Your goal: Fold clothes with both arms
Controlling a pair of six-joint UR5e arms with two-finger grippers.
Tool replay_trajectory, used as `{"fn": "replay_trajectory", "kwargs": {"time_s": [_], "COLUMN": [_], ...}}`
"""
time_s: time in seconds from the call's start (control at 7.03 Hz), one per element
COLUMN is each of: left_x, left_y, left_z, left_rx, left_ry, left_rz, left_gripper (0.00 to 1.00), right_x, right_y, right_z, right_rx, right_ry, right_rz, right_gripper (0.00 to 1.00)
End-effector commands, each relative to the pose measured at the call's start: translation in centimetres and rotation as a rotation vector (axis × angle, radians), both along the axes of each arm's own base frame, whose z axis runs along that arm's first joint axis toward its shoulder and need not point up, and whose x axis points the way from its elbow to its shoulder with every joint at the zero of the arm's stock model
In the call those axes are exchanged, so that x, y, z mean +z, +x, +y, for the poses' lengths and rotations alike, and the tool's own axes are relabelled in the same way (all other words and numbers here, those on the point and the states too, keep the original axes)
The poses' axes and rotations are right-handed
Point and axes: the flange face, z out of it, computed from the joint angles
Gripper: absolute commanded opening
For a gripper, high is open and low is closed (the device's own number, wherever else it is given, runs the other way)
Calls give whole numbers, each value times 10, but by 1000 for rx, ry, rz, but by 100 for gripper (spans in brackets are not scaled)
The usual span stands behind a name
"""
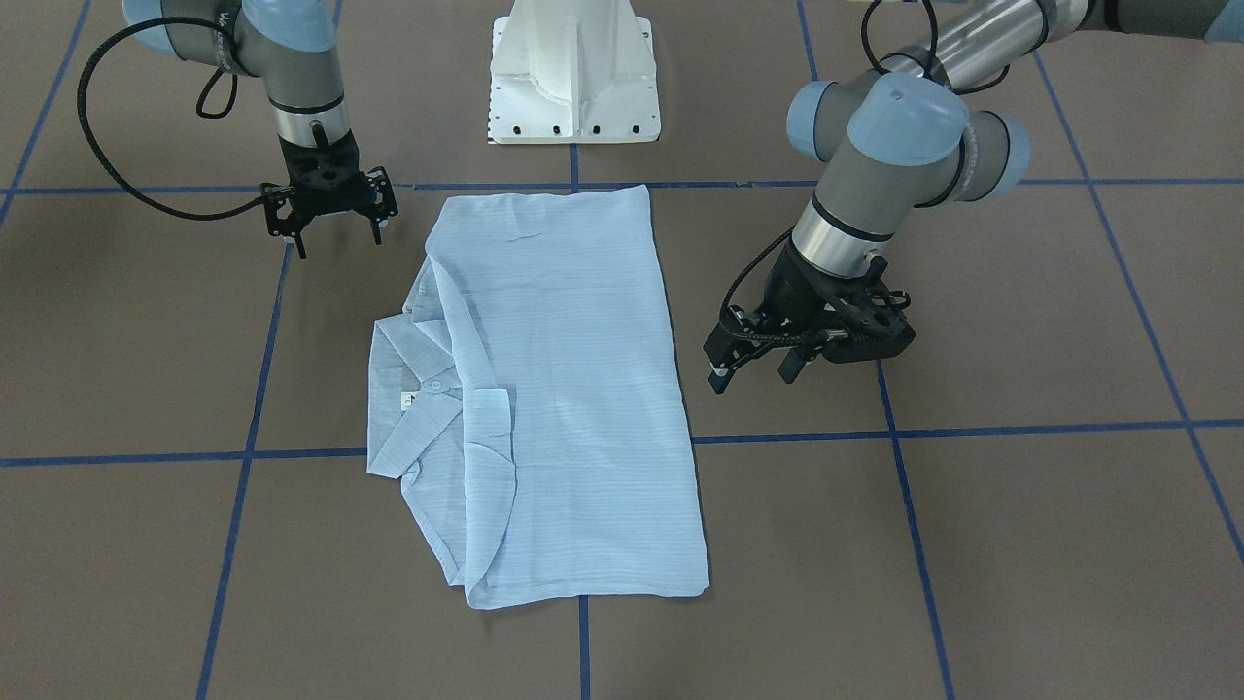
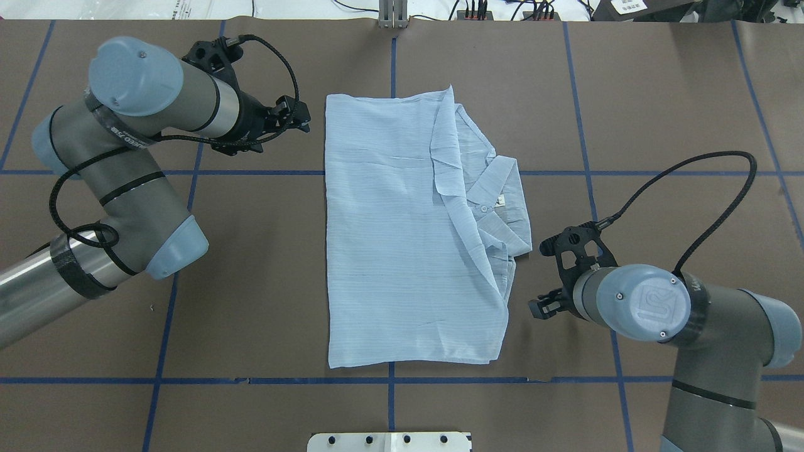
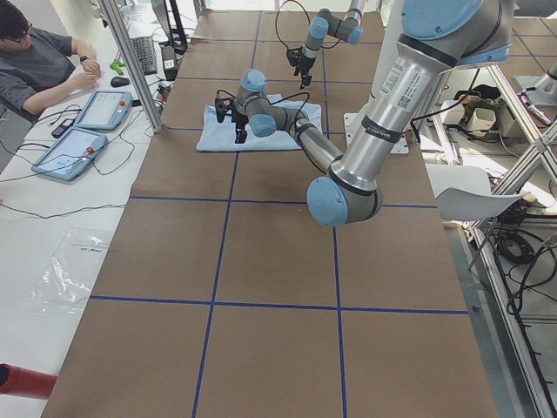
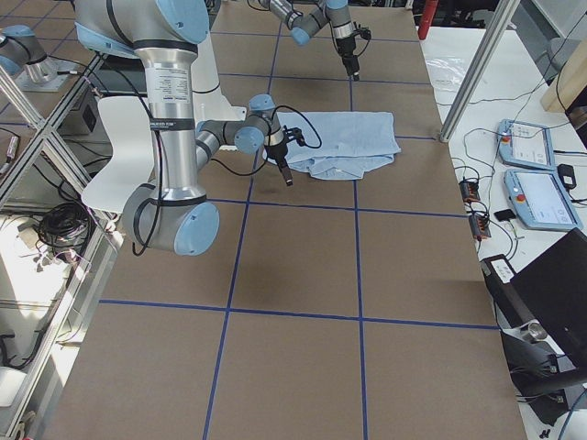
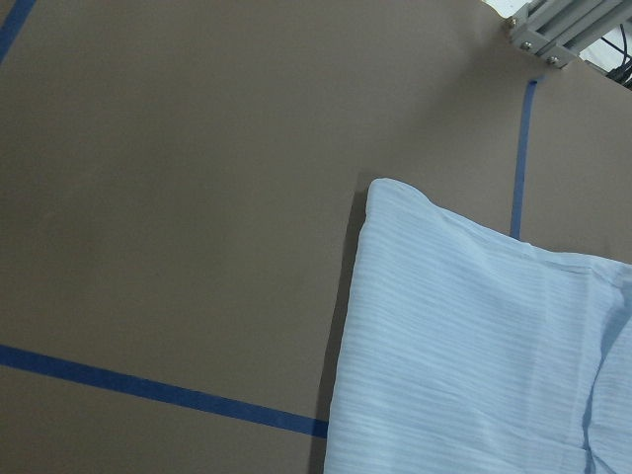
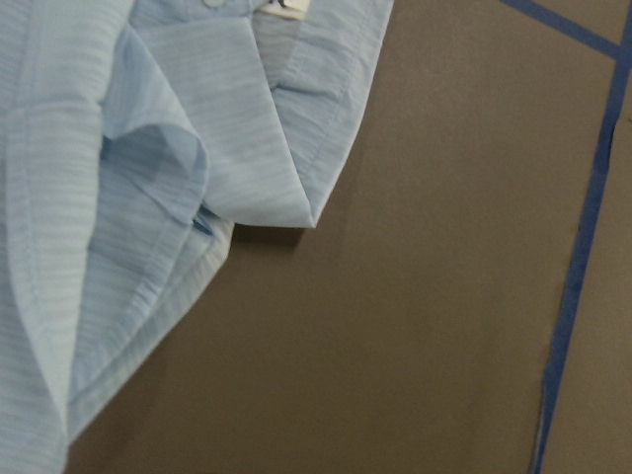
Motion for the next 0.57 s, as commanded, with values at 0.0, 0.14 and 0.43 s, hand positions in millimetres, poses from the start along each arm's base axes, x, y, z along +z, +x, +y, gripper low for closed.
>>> {"fn": "replay_trajectory", "kwargs": {"time_s": [0.0,0.14,0.43], "left_x": [0,3,3], "left_y": [1,1,1], "left_z": [1,1,1], "left_rx": [2,2,3], "left_ry": [1,-3,-4], "left_rz": [1,-3,-3], "left_gripper": [100,100,100], "right_x": [-56,-64,-52], "right_y": [-61,-93,-105], "right_z": [-38,-55,-60], "right_rx": [2,-1,-25], "right_ry": [35,62,77], "right_rz": [-58,-31,9], "right_gripper": [100,100,100]}}
